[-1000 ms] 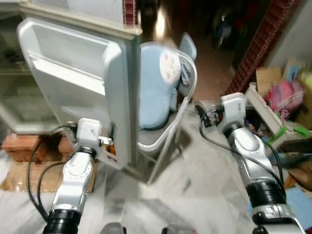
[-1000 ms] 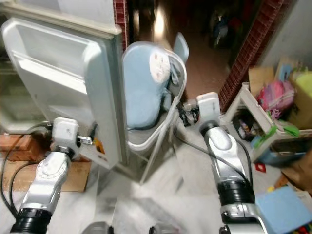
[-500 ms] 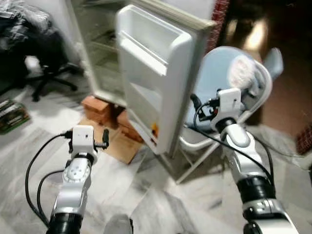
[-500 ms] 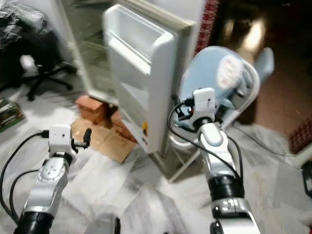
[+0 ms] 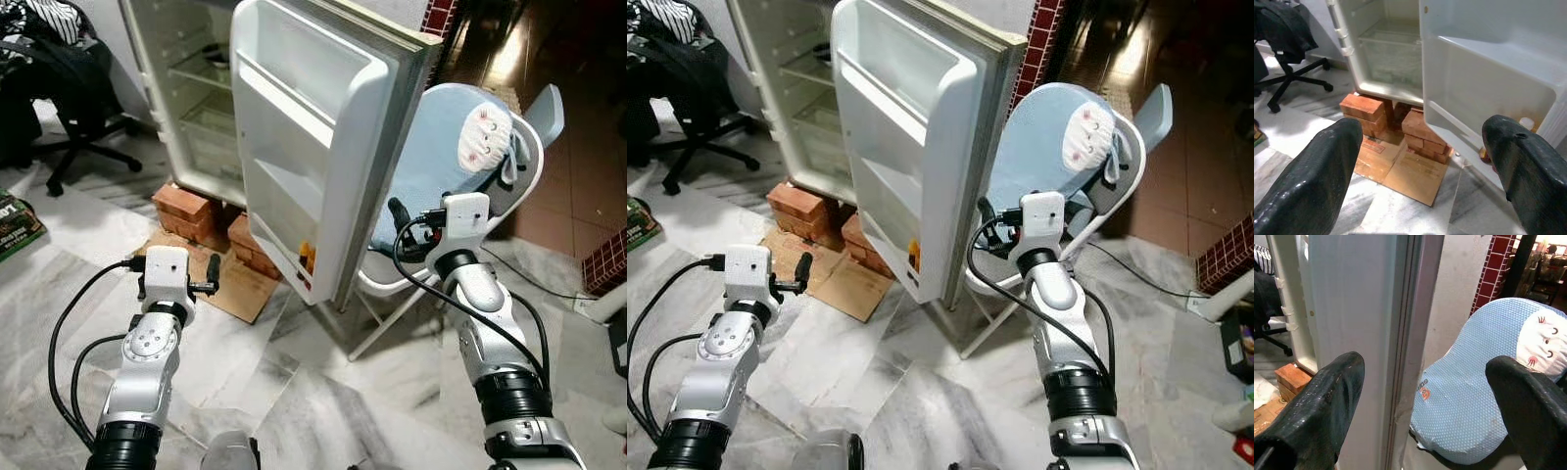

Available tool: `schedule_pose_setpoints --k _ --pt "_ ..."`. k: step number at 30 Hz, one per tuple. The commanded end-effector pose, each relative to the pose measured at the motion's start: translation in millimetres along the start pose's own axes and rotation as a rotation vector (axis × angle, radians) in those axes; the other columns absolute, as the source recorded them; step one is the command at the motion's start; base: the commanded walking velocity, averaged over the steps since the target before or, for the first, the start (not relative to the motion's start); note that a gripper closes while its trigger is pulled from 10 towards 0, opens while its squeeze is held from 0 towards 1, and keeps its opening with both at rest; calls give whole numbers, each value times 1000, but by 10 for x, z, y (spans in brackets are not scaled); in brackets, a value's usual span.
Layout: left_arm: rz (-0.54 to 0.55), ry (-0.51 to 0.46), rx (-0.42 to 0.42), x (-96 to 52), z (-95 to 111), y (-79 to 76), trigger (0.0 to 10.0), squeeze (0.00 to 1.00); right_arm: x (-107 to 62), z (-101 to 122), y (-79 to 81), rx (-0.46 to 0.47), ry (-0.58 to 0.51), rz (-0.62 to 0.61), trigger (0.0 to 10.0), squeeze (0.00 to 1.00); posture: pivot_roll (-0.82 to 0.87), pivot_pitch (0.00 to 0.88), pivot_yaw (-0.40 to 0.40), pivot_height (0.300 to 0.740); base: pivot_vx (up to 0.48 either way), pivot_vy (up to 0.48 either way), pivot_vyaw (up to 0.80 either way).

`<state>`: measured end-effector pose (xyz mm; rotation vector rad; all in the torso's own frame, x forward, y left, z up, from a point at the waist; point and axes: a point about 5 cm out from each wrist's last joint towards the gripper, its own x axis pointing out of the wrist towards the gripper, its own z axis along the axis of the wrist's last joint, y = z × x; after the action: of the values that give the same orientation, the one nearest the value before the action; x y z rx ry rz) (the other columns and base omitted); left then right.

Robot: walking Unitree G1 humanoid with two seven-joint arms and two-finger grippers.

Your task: Restocking fridge

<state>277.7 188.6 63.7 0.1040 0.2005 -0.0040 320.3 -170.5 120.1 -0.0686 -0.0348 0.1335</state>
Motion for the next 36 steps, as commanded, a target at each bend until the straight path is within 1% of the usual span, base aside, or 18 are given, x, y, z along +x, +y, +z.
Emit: schedule_pose_setpoints --k 1,3,6,10,12,15,18,23,25,30,33,35,36 --pt "-11 -25 6 -3 40 -2 10000 0 31 117 2 -15 -53 -4 10000 0 50 0 -41 740 319 0 0" --pt "-12 -27 5 -3 41 -2 10000 0 42 145 5 -24 -67 -6 10000 0 53 0 -43 740 326 0 200" --pt "-13 -26 5 5 41 -9 10000 0 63 168 -7 -23 -75 -20 10000 0 61 0 -47 740 339 0 800" --pt "-7 -31 -3 3 50 -11 10000 0 99 183 -6 -19 -71 -32 10000 0 61 0 -52 740 345 0 0" --pt "-1 -21 -2 -6 23 -8 10000 0 117 179 -25 -10 -66 -56 10000 0 66 0 -56 740 360 0 0" --pt "-4 -28 -14 -5 24 -16 10000 0 142 180 -40 -35 -54 -69 10000 0 66 0 -58 740 364 0 0" --pt "-8 -26 -11 -6 24 -14 10000 0 170 201 -71 -34 -56 -99 10000 0 68 0 -59 740 364 0 0" --pt "-10 -26 -14 -10 22 -22 10000 0 178 207 -77 -46 -57 -102 10000 0 67 0 -59 740 401 0 0" --pt "-7 -20 -14 -5 16 -29 10000 0 184 199 -90 -72 -53 -108 10000 0 66 0 -57 740 0 0 0" --pt "3 -11 -8 2 11 -25 10000 0 196 170 -128 -91 -36 -114 10000 0 70 0 -56 740 0 0 0" --pt "11 9 -4 5 -5 -20 10000 0 229 167 -203 -121 -21 -172 10000 0 71 0 -56 740 0 0 0" --pt "14 21 -1 6 -18 -18 10000 0 248 181 -210 -120 -25 -187 10000 0 71 0 -56 740 0 0 0" --pt "4 48 -32 7 -45 -27 10000 0 302 231 -171 -69 -43 -191 10000 0 67 0 -52 740 0 0 0"
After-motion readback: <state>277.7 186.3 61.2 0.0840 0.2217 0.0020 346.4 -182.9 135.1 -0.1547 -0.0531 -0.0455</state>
